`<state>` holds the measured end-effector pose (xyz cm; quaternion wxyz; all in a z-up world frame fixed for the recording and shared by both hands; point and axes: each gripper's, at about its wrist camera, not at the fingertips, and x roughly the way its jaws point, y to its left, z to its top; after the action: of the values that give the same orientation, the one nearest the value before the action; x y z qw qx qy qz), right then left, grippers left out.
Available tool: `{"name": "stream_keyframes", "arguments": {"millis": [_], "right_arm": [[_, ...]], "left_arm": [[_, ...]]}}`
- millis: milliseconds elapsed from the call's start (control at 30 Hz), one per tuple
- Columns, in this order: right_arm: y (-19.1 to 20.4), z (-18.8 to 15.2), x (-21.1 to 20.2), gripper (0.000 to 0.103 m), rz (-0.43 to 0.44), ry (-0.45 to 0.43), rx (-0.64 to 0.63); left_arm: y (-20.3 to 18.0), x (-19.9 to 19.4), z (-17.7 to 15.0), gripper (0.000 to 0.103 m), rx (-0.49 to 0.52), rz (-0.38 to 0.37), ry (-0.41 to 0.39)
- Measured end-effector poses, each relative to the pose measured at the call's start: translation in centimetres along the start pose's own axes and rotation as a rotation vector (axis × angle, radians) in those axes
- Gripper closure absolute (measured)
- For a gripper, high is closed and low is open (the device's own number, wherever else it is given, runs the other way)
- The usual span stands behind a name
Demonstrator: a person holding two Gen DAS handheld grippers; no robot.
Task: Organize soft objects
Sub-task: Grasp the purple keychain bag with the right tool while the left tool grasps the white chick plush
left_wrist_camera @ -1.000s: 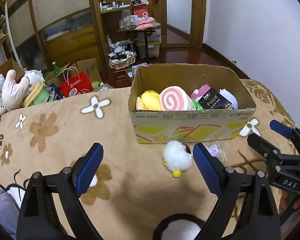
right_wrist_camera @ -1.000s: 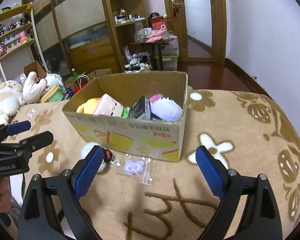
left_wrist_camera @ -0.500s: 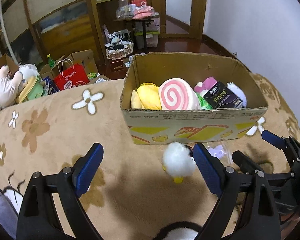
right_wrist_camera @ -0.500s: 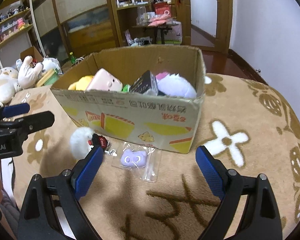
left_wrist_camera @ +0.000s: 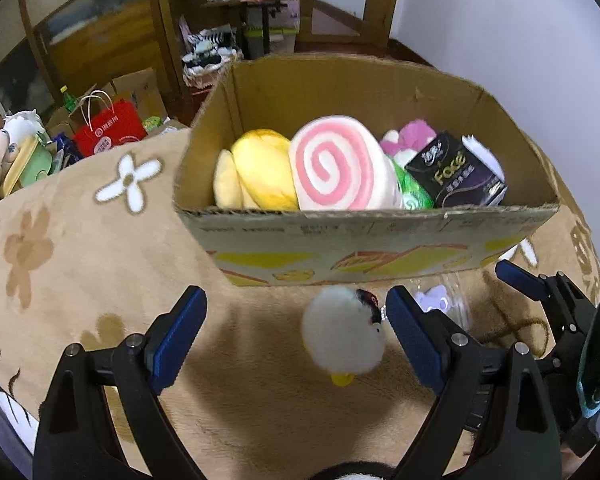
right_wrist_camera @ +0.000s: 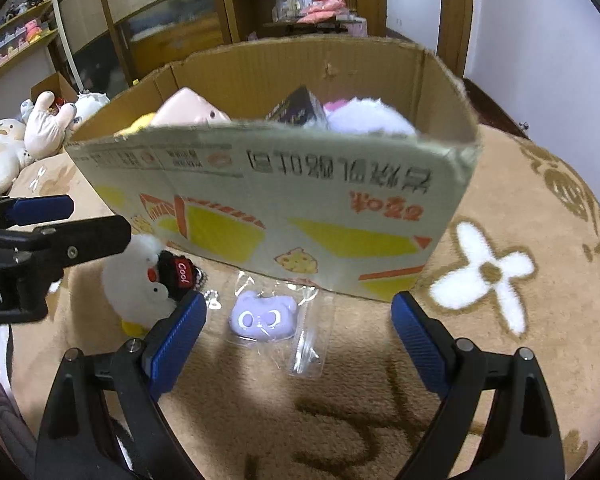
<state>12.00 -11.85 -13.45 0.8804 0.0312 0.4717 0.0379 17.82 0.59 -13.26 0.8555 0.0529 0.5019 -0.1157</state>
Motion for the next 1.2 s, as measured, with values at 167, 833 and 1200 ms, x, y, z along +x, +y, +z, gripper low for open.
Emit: {"name": "stream_keyframes", "arguments": {"millis": [167, 833, 1200], "right_arm": [[0.3, -0.5, 1.2, 0.005, 0.018, 0.029, -0.006], [4.1, -1.1, 3.0, 0.005, 0.018, 0.042, -0.082], [4.5, -1.1, 3.7, 0.009, -0.012, 0.053, -0.049]], "left_arm": [[-0.6, 1.6, -0.2, 0.013, 0.022, 0.001, 0.044], [0.9, 5.1, -0.8, 0.033, -0.119, -0.147, 0.167], [0.0, 5.7, -1.0, 0.059, -0.085, -0.112, 0.199]]}}
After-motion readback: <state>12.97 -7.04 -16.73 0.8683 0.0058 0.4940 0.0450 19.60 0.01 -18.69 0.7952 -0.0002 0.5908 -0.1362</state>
